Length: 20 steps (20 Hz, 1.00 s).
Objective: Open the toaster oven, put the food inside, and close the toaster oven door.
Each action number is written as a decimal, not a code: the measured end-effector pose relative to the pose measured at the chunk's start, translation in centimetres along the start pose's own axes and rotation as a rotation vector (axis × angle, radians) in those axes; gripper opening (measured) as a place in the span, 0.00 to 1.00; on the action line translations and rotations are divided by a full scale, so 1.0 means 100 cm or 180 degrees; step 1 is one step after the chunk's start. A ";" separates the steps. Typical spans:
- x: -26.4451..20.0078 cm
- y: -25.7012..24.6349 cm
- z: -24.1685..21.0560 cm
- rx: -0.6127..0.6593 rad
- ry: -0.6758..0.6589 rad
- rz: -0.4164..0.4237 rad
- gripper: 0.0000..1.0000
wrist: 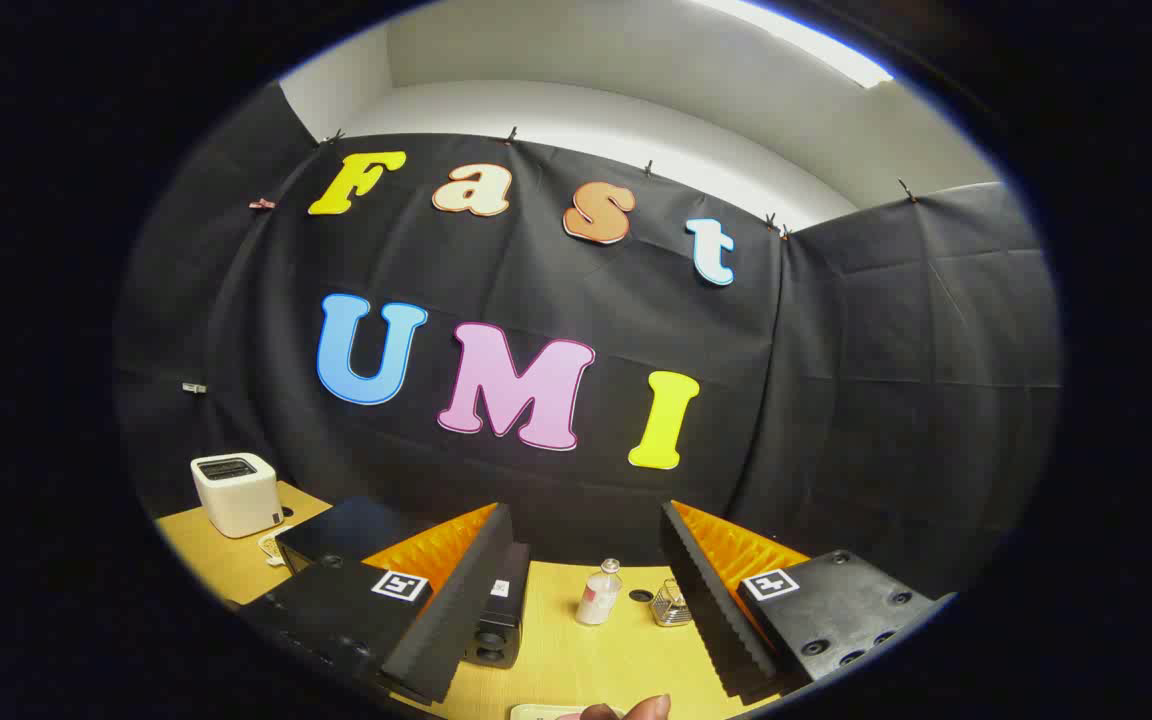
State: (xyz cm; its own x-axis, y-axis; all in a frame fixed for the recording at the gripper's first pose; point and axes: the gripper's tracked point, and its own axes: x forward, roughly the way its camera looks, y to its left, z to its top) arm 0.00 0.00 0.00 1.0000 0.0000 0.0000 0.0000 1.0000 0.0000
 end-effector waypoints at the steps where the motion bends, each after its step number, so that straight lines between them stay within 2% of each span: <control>1: -0.001 0.000 -0.002 0.0023 0.0012 -0.0004 0.98; 20: -0.010 0.017 -0.010 0.0084 0.0050 0.0064 0.98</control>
State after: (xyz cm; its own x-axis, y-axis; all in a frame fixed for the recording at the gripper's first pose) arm -0.96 1.71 -0.97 0.9997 0.0204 -0.0156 -0.0200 0.9994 0.0265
